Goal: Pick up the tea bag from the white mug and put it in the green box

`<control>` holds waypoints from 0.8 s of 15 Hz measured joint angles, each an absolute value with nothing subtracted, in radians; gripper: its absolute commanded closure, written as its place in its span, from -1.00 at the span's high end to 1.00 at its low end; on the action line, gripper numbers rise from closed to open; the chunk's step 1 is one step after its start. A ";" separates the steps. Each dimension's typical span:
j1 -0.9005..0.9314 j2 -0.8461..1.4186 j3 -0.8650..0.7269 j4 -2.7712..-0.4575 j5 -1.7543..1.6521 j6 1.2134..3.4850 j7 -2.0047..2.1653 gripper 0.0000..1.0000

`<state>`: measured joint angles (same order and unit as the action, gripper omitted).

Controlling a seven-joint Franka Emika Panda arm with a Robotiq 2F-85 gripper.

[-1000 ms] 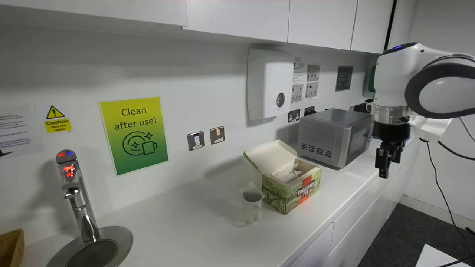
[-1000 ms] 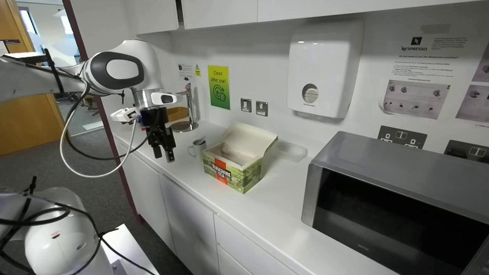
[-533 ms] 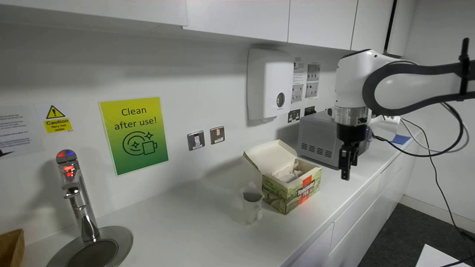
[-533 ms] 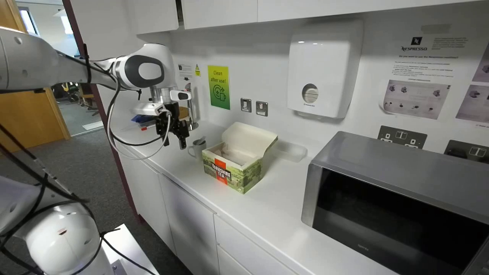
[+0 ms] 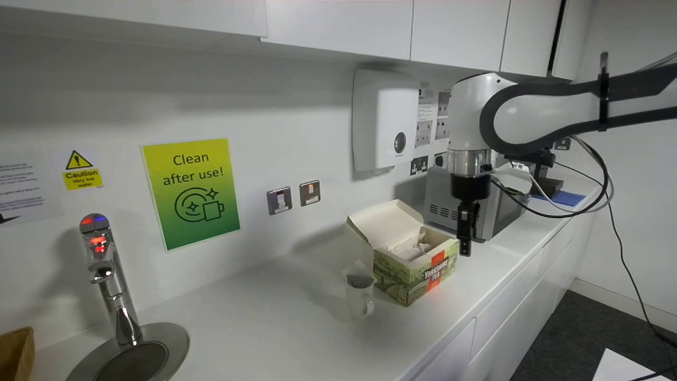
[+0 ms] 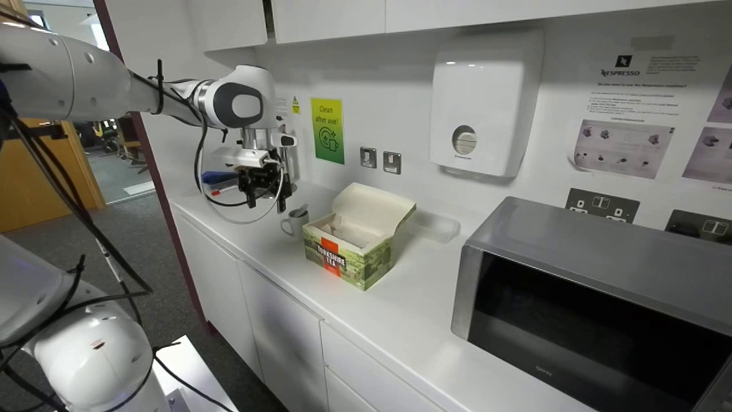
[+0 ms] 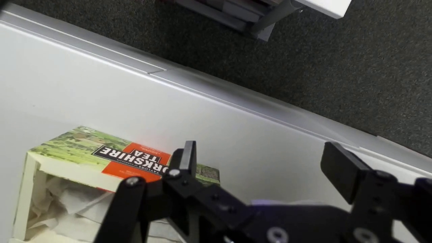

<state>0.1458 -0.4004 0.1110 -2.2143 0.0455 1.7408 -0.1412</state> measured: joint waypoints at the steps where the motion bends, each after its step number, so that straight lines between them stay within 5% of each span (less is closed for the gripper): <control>1: 0.146 -0.400 0.111 -2.214 0.046 1.741 -0.141 1.00; 12: 0.133 -0.303 0.085 -2.204 0.046 1.817 -0.135 1.00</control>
<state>0.1333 -0.3035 0.0847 -2.2036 0.0455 1.8167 -0.1349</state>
